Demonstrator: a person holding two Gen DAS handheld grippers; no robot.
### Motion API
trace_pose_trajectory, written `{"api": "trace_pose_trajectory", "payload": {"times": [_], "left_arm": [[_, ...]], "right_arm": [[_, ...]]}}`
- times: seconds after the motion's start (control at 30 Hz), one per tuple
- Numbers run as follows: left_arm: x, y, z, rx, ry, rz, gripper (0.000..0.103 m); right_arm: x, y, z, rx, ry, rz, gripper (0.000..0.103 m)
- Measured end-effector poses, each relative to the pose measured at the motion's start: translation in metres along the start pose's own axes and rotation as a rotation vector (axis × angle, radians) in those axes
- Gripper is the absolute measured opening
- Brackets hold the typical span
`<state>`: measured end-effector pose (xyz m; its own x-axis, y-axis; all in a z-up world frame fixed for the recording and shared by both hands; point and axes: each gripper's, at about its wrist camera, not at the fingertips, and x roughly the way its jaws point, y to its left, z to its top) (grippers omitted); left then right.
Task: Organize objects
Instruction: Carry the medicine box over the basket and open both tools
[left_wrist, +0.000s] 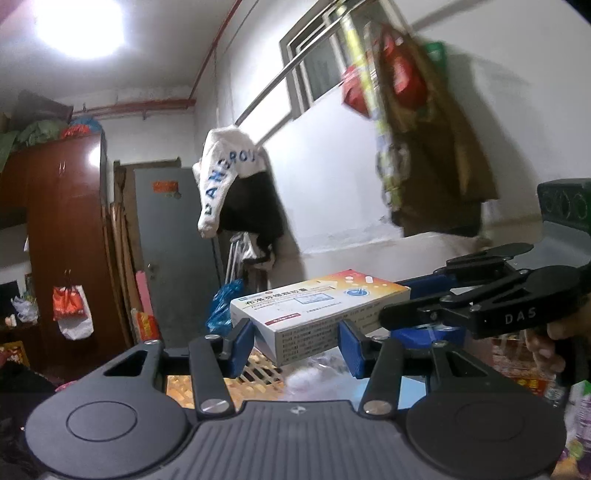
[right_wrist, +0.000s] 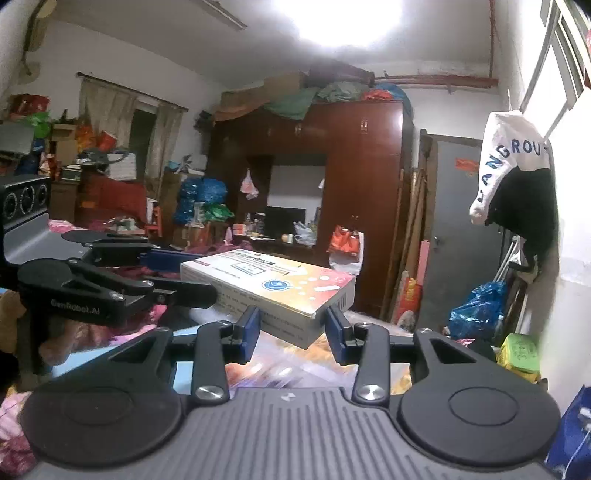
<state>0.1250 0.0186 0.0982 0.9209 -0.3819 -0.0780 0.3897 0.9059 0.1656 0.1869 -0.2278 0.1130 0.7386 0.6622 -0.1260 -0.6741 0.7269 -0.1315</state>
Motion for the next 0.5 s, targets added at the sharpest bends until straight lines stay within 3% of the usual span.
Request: {"api": "trace_pose_trajectory", "payload": {"times": [0.23,0.5], "left_arm": [[0.083,0.044,-0.014,-0.112,0.229,0.035,0.053],[0.11,0.071,-0.037,-0.215,0.356,0.074,0.053]], "right_arm": [[0.085,-0.026,-0.007,0.062,0.186,-0.035,0.042],[0.12,-0.017,-0.021,0.04,0.334,-0.064,0.041]]}}
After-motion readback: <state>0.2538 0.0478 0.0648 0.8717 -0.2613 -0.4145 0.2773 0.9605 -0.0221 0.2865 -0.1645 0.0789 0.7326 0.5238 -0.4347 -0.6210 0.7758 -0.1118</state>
